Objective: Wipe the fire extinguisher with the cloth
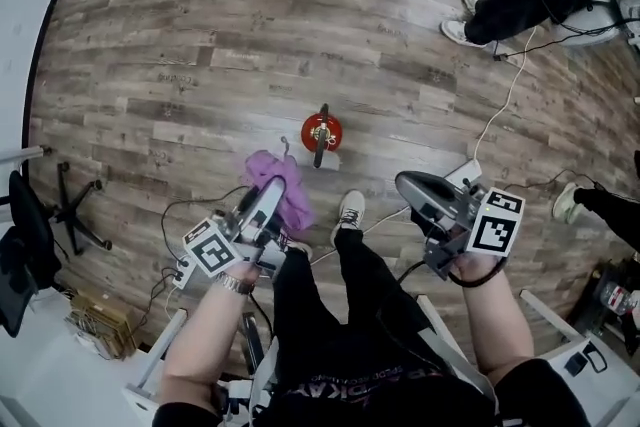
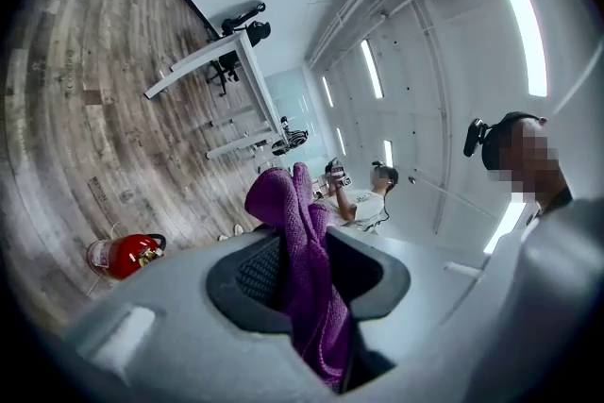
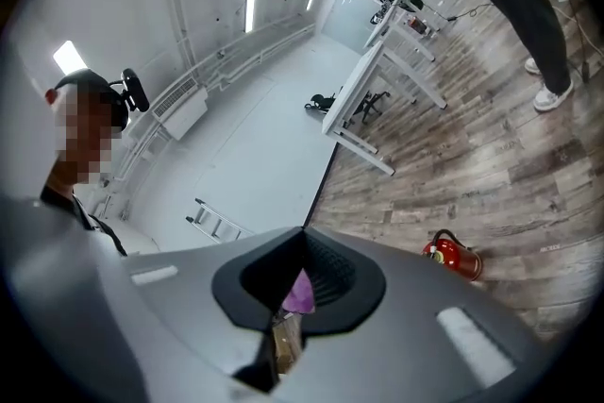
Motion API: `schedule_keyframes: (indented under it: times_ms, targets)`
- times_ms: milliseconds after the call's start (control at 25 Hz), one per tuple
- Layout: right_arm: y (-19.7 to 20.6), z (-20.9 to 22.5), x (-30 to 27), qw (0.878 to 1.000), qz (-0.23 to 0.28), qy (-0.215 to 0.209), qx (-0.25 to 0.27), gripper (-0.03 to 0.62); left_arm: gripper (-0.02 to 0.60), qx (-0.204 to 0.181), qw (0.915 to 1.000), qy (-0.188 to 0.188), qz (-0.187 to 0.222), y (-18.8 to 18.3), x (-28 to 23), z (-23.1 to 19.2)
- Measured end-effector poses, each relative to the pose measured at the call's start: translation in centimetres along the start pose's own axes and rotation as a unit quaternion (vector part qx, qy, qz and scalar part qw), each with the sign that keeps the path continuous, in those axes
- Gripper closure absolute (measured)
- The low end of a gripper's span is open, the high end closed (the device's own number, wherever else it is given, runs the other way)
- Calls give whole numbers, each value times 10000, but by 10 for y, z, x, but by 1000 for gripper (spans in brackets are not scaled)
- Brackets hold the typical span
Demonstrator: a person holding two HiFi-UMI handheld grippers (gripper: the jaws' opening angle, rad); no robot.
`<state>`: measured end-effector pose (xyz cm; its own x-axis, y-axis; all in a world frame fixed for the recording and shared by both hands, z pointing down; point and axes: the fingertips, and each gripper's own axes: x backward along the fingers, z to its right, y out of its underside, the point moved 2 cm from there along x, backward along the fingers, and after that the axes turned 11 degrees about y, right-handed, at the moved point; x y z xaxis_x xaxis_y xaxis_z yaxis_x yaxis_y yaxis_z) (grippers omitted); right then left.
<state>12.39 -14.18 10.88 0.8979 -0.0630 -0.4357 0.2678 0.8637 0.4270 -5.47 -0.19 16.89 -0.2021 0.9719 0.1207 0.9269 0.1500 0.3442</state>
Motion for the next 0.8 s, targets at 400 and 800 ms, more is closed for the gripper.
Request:
schedule_keyframes:
  times_ms: [400,800]
  targets:
    - [45,54,-59,9992,-40,401,75,589,479,602,9966,-181,530,40,33,-150]
    - [73,174,-112,9935,-292,866,677,589,477,605,9917,84,1132,75,27,-280]
